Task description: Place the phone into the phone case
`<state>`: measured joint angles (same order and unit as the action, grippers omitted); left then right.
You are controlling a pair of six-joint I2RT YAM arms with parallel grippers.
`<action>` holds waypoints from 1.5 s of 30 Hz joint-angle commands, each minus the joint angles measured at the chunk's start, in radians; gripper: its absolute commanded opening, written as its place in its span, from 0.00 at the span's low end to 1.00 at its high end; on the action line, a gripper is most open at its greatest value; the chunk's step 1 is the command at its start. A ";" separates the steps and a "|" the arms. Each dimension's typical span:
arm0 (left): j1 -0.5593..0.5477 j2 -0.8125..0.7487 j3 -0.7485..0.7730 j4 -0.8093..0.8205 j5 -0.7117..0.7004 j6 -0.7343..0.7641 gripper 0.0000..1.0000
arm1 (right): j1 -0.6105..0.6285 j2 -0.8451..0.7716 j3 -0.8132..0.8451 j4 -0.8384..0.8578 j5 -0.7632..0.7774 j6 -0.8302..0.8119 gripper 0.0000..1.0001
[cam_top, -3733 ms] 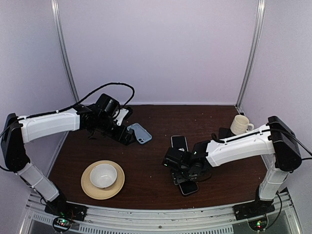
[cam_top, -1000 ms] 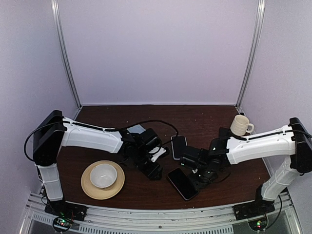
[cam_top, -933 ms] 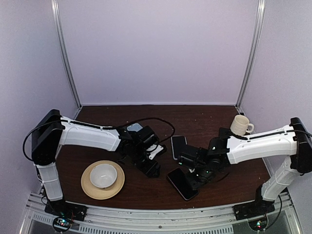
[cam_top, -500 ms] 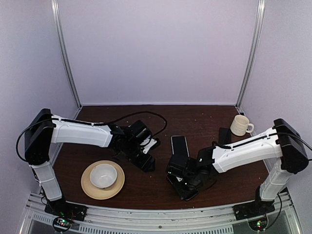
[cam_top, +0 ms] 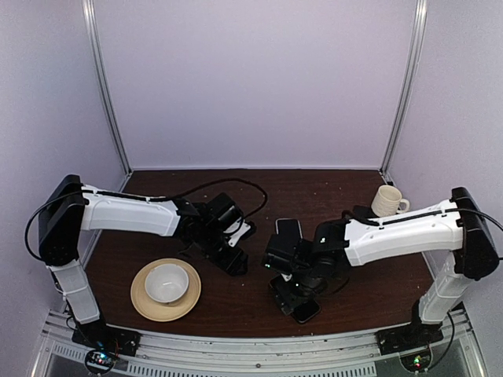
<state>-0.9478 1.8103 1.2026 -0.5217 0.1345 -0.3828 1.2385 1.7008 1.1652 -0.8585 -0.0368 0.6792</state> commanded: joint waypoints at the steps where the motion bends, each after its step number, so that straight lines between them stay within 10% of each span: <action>1: 0.006 -0.044 0.022 -0.001 -0.015 0.022 0.60 | -0.026 -0.066 0.097 -0.109 0.122 -0.026 0.99; 24: 0.006 -0.049 -0.006 0.000 -0.002 0.033 0.63 | -0.096 0.134 -0.076 0.021 -0.047 -0.030 0.98; 45: 0.039 -0.140 -0.014 0.160 0.208 -0.105 0.79 | -0.017 -0.052 -0.044 0.065 0.265 -0.046 0.23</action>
<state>-0.9394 1.7756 1.2018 -0.5144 0.2146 -0.3977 1.2072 1.7782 1.1240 -0.8482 0.0471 0.6502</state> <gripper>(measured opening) 0.742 0.763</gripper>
